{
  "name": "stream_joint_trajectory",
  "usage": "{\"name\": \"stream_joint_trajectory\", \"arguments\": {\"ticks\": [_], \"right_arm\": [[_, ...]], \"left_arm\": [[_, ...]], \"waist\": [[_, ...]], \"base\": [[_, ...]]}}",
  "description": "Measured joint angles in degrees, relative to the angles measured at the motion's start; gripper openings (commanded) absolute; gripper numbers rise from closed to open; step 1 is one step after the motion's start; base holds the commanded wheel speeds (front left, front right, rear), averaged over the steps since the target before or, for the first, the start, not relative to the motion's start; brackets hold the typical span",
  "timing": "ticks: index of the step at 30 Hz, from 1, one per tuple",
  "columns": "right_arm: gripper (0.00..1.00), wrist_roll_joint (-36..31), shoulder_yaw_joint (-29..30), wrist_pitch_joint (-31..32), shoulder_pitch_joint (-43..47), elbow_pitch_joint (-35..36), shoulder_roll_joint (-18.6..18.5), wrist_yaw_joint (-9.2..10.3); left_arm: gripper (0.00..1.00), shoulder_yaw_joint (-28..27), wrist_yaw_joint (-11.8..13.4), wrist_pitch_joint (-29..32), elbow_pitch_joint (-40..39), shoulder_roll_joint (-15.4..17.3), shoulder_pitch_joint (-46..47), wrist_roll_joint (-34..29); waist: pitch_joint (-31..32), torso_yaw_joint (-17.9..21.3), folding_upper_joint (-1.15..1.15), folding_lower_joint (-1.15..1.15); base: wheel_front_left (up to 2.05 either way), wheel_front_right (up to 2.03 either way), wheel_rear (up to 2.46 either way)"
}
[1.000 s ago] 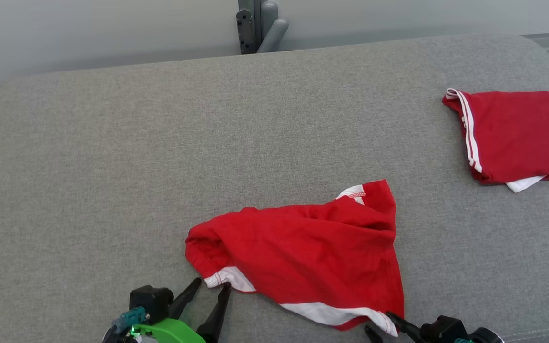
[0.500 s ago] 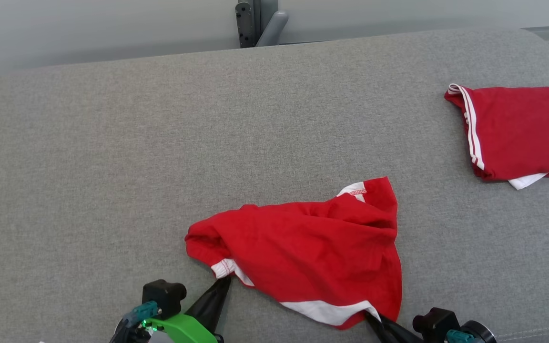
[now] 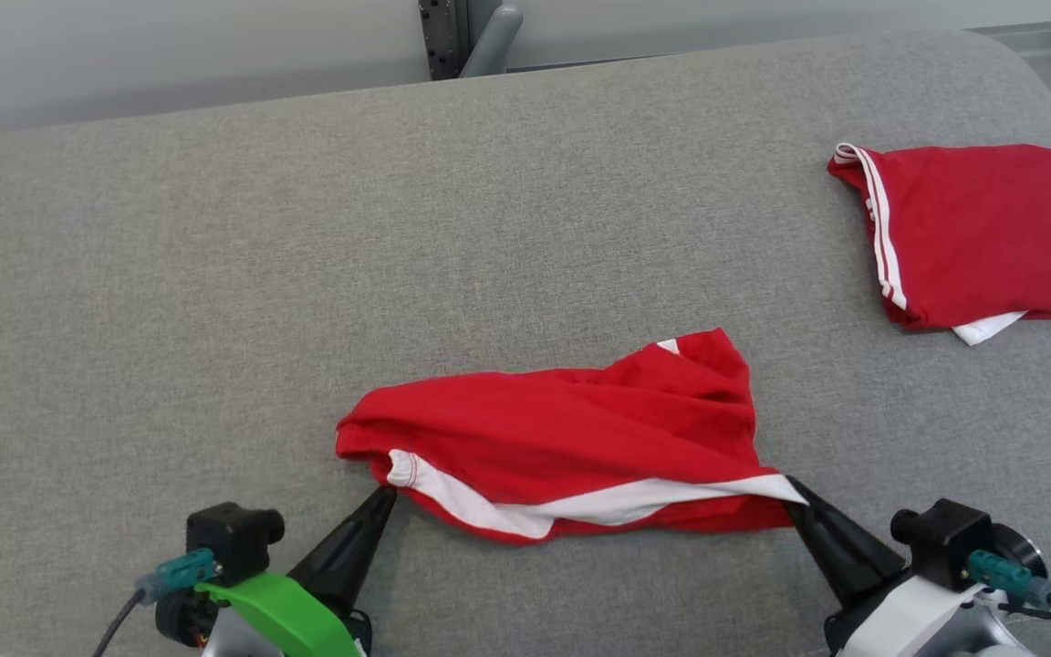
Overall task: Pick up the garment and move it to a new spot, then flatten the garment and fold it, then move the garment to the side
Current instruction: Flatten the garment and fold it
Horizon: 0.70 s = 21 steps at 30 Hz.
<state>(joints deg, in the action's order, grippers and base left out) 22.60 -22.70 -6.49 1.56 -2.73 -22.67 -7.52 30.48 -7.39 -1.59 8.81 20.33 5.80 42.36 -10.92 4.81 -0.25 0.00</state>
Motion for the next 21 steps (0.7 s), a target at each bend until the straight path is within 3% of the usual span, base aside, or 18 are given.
{"name": "stream_joint_trajectory", "arguments": {"ticks": [7, 21], "right_arm": [[0.00, 0.2, 4.3, 3.0, 2.0, 5.0, -1.6, 0.00], [0.00, 0.5, 5.9, 4.6, 3.4, 6.5, -1.7, 0.00]], "left_arm": [[0.00, -1.6, 0.6, 2.4, -5.4, 3.8, -2.7, 1.9], [0.00, -0.7, 1.5, 3.0, -6.7, 3.5, -4.3, 3.0]], "waist": [[-0.3, 0.5, 0.00, 0.00], [0.7, -0.4, 0.00, 0.00]], "base": [[0.00, 0.00, 0.00], [0.00, 0.00, 0.00]]}}
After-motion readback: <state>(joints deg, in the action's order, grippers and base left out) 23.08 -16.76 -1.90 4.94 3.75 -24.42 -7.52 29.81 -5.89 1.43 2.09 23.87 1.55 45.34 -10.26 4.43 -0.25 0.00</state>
